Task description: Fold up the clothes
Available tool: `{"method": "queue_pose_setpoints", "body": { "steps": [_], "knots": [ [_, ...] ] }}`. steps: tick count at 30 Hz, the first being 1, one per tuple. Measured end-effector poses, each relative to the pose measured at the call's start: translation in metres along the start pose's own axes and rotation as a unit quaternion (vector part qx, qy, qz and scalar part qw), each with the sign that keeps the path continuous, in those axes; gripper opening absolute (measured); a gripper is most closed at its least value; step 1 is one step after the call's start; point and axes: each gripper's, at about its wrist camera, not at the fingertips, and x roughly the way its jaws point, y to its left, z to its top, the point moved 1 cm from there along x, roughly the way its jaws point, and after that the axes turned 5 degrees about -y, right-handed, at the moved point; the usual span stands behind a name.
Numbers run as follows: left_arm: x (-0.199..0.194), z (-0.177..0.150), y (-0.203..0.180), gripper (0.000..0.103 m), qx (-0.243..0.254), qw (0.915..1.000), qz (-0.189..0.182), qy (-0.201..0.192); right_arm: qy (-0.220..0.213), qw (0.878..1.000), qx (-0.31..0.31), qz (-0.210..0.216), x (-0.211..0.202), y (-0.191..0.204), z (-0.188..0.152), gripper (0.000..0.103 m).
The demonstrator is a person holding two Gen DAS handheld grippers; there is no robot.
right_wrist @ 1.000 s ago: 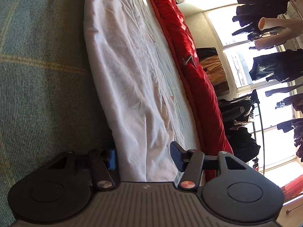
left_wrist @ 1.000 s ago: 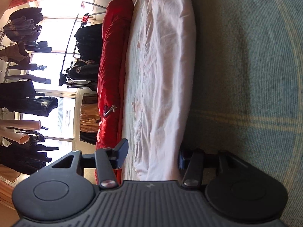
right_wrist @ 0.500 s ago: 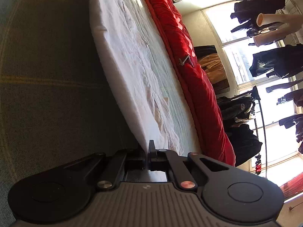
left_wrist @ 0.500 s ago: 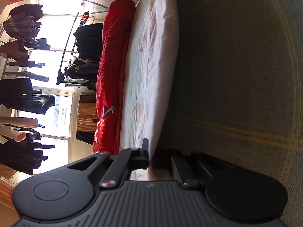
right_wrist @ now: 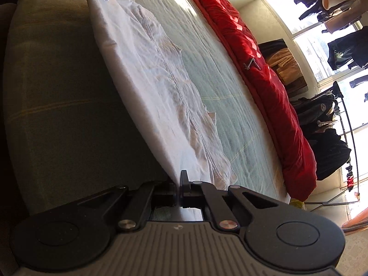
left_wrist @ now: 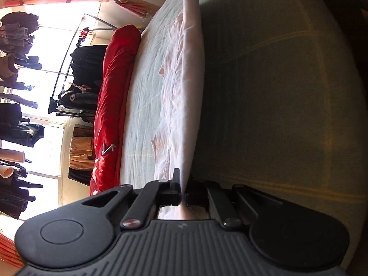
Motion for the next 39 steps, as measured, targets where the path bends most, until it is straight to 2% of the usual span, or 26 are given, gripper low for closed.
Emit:
{"method": "queue_pose_setpoints", "body": {
  "steps": [4,7,10,13,15,16,17,18,19,20,21,23,25,28,31,33,34,35,39],
  "knots": [
    [-0.022,0.001,-0.019,0.005,-0.024,0.9994,-0.023,0.005,0.018,0.999,0.022,0.034,-0.014,0.024,-0.011,0.003],
    [-0.034,0.000,-0.030,0.010,-0.045,0.9977,-0.050,0.015,0.039,0.996,0.042,0.061,-0.010,0.037,-0.021,0.015],
    [-0.054,-0.005,-0.031,0.010,-0.077,0.9936,-0.080,0.019,0.050,0.995,0.052,0.073,-0.015,0.045,-0.030,0.017],
    [-0.070,-0.018,-0.011,0.010,-0.155,0.9825,-0.098,0.033,0.030,0.991,0.101,0.081,-0.033,0.030,-0.033,0.023],
    [-0.074,-0.034,0.013,0.010,-0.233,0.9678,-0.085,0.042,0.004,0.985,0.149,0.088,-0.045,0.014,-0.034,0.039],
    [-0.070,-0.047,0.025,0.010,-0.292,0.9519,-0.083,0.044,-0.011,0.980,0.177,0.092,-0.049,0.005,-0.032,0.042],
    [-0.066,-0.061,0.037,0.010,-0.352,0.9312,-0.082,0.045,-0.027,0.974,0.204,0.092,-0.052,-0.004,-0.030,0.046],
    [-0.061,-0.076,0.049,0.010,-0.412,0.9066,-0.080,0.046,-0.045,0.968,0.231,0.090,-0.053,-0.012,-0.028,0.048],
    [-0.056,-0.090,0.062,0.010,-0.469,0.8783,-0.079,0.047,-0.061,0.961,0.253,0.091,-0.051,-0.019,-0.025,0.049],
    [-0.052,-0.104,0.074,0.010,-0.525,0.8464,-0.076,0.048,-0.076,0.954,0.275,0.092,-0.049,-0.026,-0.023,0.051],
    [-0.047,-0.119,0.086,0.009,-0.578,0.8110,-0.074,0.048,-0.090,0.948,0.290,0.091,-0.046,-0.029,-0.019,0.051],
    [-0.044,-0.137,0.082,0.009,-0.631,0.7703,-0.082,0.043,-0.112,0.934,0.324,0.100,-0.042,-0.032,-0.013,0.053],
    [-0.045,-0.145,0.070,0.013,-0.657,0.7481,-0.085,0.039,-0.136,0.917,0.359,0.108,-0.037,-0.034,-0.008,0.055],
    [-0.047,-0.155,0.054,0.023,-0.687,0.7203,-0.088,0.036,-0.149,0.900,0.394,0.113,-0.031,-0.030,-0.006,0.058],
    [-0.048,-0.164,0.039,0.024,-0.713,0.6931,-0.098,0.034,-0.148,0.880,0.435,0.122,-0.021,-0.026,-0.008,0.059],
    [-0.049,-0.168,0.035,0.020,-0.725,0.6803,-0.104,0.021,-0.144,0.873,0.449,0.122,-0.017,-0.024,-0.008,0.059],
    [-0.050,-0.170,0.033,0.011,-0.732,0.6727,-0.107,0.010,-0.142,0.873,0.450,0.121,-0.015,-0.023,-0.007,0.059],
    [-0.051,-0.172,0.031,0.003,-0.735,0.6688,-0.110,0.006,-0.139,0.873,0.453,0.118,-0.014,-0.023,-0.007,0.059],
    [-0.058,-0.180,0.025,0.004,-0.746,0.6552,-0.120,-0.003,-0.134,0.867,0.469,0.107,-0.010,-0.023,-0.009,0.062]
  ]
}}
